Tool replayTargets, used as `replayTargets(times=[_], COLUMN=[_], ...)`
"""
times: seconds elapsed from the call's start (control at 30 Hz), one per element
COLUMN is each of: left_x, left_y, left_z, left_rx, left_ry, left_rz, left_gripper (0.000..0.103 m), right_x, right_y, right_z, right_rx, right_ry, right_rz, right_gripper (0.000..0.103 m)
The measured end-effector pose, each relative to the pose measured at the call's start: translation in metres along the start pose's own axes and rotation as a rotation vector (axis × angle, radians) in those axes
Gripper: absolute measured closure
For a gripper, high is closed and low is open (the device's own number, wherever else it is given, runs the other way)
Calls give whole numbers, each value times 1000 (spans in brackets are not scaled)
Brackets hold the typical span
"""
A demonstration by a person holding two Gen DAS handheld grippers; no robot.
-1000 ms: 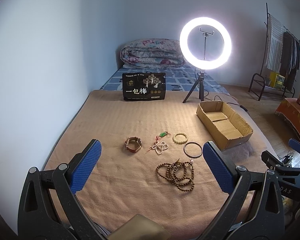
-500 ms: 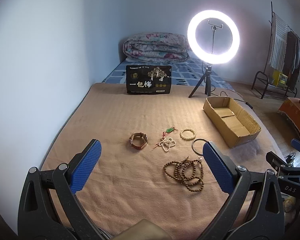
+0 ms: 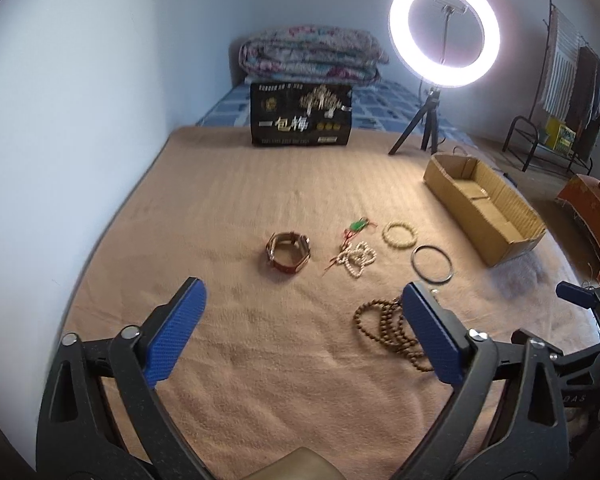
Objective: Organize jewelry
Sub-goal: 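Grasp the brown-strap watch with the left tool while the right tool grasps the wooden-bead mala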
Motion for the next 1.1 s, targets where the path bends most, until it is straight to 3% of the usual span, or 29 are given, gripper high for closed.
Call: replayTargets(times=[0.13, 0.6, 0.7, 1.1], left_x=[24, 90, 102, 161], left_y=[6, 24, 25, 29], left_z=[9, 19, 20, 24], left_rx=[-22, -93, -104, -174], left_ry=[13, 65, 72, 67], left_rz=[49, 173, 187, 246], left_gripper=[11, 13, 20, 21], right_x=[19, 75, 83, 114], right_y=[2, 16, 18, 24], right_z=[10, 24, 24, 38], right_rx=[-16, -15, 9, 29], right_ry=[-32, -124, -137, -171], right_rz=[43, 183, 204, 273], right_gripper=[0, 0, 0, 1])
Point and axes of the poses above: each gripper's, at about its wrist camera, not at the fingertips, and x roughly the way its jaws point, z to its left, y to its underside, the point moved 1 cm from there along x, roughly the way its jaws point, and after that the axes turned 14 degrees about -z, right-handed, at the moved point
